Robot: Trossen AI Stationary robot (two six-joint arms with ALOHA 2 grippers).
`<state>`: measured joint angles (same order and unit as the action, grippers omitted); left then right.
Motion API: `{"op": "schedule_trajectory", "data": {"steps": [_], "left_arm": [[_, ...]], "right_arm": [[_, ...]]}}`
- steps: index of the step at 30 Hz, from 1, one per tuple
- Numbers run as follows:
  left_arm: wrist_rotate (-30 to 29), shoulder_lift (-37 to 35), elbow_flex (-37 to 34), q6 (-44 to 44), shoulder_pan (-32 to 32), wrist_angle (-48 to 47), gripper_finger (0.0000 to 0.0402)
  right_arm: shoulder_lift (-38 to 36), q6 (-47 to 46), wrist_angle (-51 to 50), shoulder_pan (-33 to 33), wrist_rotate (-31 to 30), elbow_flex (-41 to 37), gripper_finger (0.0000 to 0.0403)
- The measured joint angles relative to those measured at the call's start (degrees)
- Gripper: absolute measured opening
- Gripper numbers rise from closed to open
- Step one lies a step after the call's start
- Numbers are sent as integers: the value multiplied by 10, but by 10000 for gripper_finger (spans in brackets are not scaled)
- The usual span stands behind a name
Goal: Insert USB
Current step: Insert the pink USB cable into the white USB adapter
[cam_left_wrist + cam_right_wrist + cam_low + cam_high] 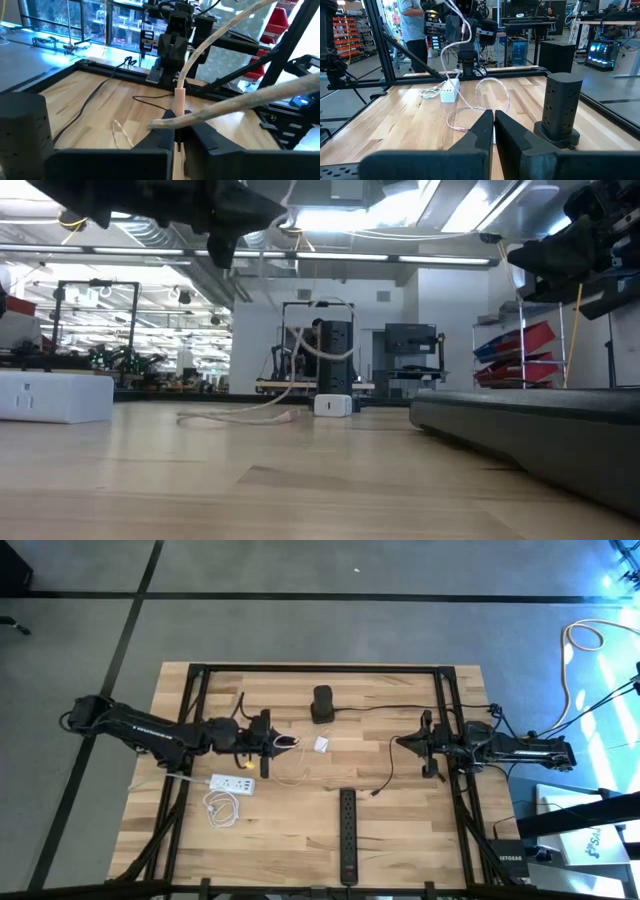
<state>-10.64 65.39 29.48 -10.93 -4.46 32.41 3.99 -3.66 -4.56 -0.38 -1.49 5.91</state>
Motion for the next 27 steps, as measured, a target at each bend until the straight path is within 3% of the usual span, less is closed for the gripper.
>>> {"op": "schedule_trajectory", "data": {"steps": [5, 16, 27], "left_arm": [[-30, 0, -6, 17, -16, 2, 3], [-46, 0, -7, 24, -28, 29, 3], [-62, 0, -7, 20, -29, 31, 3]], "right_arm": [[0, 87, 0, 0, 0, 0, 1], [0, 88, 15, 0, 0, 0, 1], [0, -92, 21, 0, 40, 0, 1]]}}
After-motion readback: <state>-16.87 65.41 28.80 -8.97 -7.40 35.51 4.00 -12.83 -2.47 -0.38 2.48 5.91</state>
